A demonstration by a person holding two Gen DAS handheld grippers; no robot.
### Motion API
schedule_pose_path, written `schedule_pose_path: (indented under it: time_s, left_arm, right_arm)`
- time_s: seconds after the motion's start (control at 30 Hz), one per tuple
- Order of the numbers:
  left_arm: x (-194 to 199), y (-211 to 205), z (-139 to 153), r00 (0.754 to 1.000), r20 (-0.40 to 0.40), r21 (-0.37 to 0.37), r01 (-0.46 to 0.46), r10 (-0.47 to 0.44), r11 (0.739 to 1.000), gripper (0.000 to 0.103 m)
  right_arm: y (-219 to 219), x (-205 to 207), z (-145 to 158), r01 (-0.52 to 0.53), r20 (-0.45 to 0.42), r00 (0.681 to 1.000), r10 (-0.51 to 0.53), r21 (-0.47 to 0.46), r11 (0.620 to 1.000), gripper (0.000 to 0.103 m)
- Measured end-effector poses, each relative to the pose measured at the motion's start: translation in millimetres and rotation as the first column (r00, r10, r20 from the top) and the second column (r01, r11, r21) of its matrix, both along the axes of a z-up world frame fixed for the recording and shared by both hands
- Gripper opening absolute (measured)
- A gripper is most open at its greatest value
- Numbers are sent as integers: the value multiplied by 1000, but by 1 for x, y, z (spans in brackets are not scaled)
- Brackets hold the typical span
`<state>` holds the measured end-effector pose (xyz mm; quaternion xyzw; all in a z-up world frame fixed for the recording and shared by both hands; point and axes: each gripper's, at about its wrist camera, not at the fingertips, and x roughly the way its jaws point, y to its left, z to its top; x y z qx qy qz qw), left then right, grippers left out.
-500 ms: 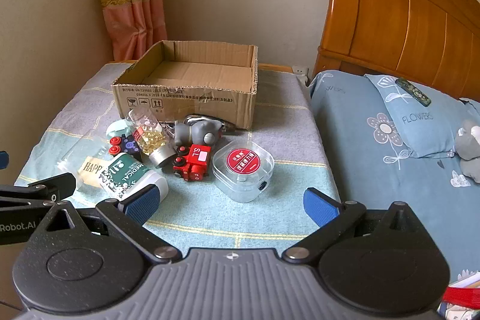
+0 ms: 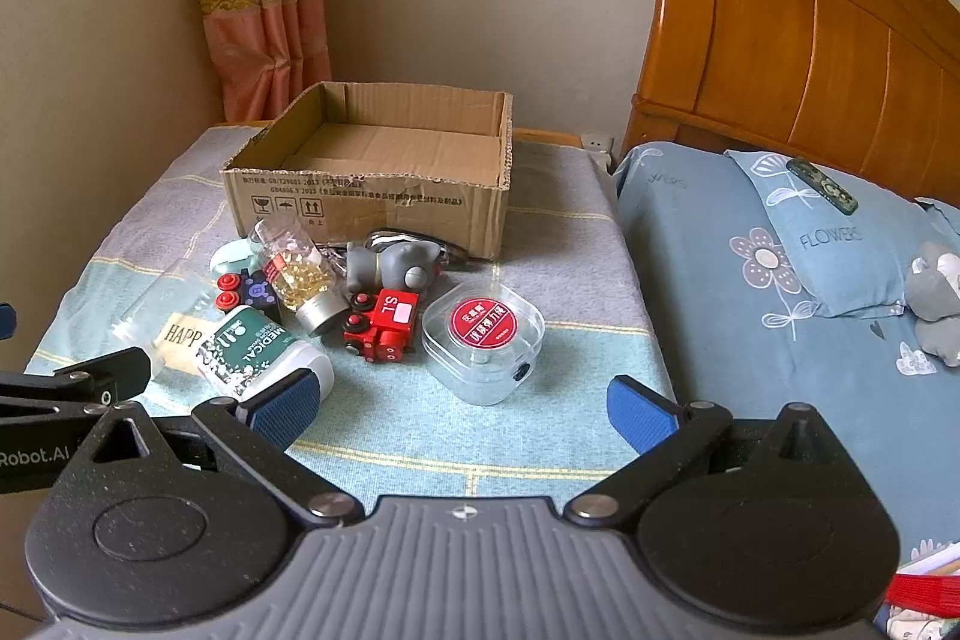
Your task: Organize rigid objects
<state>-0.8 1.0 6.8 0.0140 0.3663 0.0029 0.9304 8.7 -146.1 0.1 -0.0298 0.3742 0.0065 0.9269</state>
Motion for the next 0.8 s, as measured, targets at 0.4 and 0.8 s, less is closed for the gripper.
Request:
schedule_pose_path:
  time_s: [0.4,0.8]
  left_arm:
    - [-1,-1,-1,1000,3,0,0,0,1000,102]
    - [-1,-1,0,1000,6,-1,1,-1,1000,102]
  right_arm:
    - [0,-1,1,3,5,1000,-3,-6,1000,103]
    - [2,-1,2,5,8,1000,-5,-13,1000,103]
